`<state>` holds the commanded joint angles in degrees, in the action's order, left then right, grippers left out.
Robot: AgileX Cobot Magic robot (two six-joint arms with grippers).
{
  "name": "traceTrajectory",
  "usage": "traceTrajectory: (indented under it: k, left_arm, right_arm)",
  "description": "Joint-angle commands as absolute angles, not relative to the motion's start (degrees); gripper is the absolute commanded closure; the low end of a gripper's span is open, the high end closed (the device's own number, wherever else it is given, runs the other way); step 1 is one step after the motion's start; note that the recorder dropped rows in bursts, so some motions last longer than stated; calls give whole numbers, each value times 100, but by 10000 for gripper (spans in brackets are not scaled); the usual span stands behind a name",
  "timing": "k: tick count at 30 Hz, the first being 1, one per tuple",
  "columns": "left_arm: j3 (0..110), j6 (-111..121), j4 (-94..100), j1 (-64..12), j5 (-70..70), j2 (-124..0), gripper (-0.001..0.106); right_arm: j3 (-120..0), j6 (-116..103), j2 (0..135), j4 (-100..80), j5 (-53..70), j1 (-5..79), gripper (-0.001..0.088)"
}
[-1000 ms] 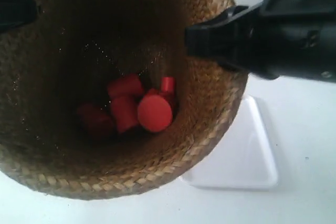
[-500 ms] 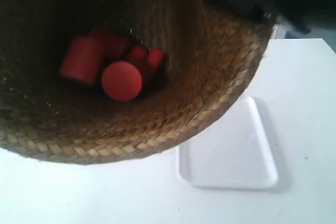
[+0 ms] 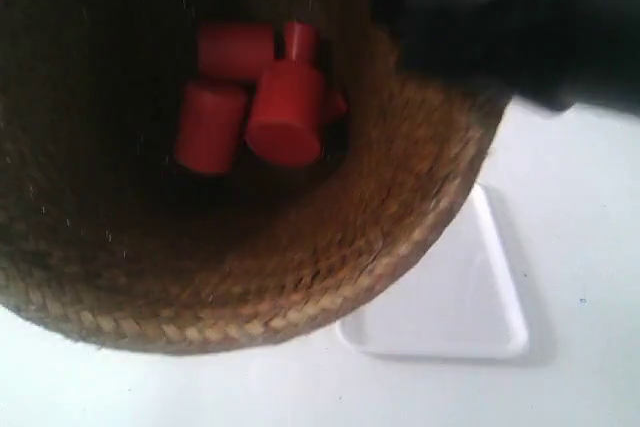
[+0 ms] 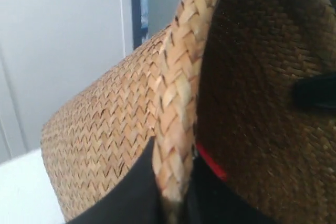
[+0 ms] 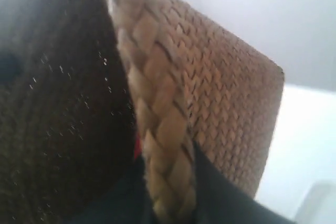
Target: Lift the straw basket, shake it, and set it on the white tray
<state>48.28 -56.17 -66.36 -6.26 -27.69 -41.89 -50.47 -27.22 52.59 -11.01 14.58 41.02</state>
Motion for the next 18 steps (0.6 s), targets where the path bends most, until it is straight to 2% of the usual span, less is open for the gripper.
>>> traceTrajectory:
  k: [4, 9, 14, 18]
  left_arm:
    - [5222, -5673, -6689, -637, -2824, -3897, 1053]
    - [4509, -5987, -6815, -637, -2447, -4497, 1053]
    - [5185, -5886, -6848, -637, -3124, -4155, 1053]
    - [4996, -6046, -6848, -637, -3002, -4133, 1053]
  right_arm:
    - [-5158, -2501, 4551, -1107, 1087, 4292, 868]
    - [-4569, -2621, 5281, -2087, 906, 3920, 868]
    - [-5146, -3114, 4649, -1483, 808, 4142, 868]
    - [-4696, -2983, 4721, -1888, 922, 4141, 868]
